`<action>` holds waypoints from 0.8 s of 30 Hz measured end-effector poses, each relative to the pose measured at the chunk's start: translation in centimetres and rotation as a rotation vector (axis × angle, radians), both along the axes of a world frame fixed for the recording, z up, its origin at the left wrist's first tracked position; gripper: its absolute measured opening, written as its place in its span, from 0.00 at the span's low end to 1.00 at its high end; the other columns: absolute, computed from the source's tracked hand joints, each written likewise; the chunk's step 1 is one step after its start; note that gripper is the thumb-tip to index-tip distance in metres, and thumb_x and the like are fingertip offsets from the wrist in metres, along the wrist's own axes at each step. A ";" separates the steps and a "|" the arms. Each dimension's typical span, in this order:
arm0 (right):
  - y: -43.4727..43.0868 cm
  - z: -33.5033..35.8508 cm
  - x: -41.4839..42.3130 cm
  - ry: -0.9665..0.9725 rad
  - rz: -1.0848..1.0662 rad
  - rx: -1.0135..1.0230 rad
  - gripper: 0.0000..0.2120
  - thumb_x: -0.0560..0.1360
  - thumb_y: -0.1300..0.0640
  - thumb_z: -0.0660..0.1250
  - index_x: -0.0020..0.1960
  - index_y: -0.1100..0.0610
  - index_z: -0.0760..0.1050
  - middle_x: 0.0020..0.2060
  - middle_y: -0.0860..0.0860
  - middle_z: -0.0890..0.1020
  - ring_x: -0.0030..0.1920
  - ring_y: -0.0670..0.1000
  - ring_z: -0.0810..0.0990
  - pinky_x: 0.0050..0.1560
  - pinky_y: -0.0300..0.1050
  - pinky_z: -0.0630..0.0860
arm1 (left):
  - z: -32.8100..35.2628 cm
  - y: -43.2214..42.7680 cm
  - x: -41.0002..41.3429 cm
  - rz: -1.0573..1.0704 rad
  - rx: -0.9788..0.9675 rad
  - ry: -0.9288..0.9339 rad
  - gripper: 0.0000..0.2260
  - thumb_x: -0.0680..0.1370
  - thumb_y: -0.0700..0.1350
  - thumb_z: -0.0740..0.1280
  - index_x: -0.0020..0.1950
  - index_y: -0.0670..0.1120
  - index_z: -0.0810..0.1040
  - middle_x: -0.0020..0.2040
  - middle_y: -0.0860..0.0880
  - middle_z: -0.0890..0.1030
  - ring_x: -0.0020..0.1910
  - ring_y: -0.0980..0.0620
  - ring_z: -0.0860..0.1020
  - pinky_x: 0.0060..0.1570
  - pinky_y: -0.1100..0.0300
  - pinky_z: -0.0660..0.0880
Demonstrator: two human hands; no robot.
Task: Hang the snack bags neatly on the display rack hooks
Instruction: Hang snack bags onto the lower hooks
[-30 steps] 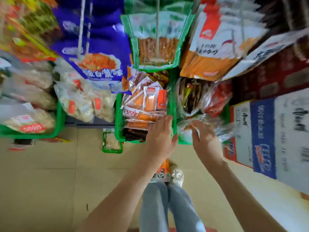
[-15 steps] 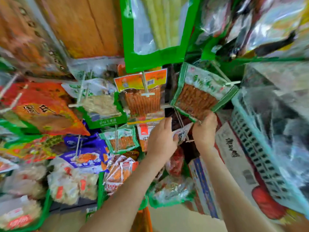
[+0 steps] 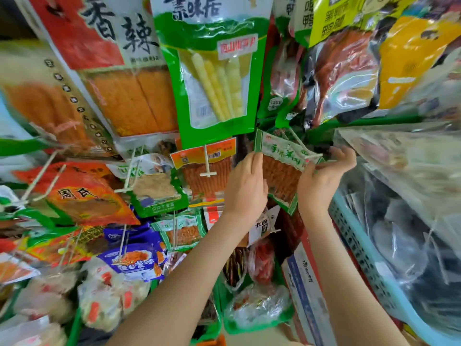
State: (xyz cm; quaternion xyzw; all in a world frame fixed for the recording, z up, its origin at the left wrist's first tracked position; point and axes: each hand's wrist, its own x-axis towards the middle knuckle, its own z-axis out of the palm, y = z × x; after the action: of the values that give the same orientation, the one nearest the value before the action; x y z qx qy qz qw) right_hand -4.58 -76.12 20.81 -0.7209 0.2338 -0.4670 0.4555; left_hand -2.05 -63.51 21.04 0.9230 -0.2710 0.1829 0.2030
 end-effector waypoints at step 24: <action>-1.6 4.7 -2.0 0.483 0.043 0.221 0.16 0.73 0.69 0.63 0.59 0.62 0.67 0.51 0.60 0.80 0.46 0.54 0.77 0.39 0.45 0.73 | 2.8 1.8 -1.8 -0.155 0.085 0.003 0.25 0.77 0.35 0.62 0.74 0.43 0.62 0.72 0.41 0.65 0.67 0.43 0.69 0.62 0.51 0.69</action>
State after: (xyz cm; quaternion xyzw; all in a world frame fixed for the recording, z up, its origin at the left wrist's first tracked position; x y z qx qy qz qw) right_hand -6.53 -77.70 25.55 -0.7621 0.3701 -0.2431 0.4724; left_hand -3.83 -61.74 23.83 0.9072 -0.3489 0.1538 0.1778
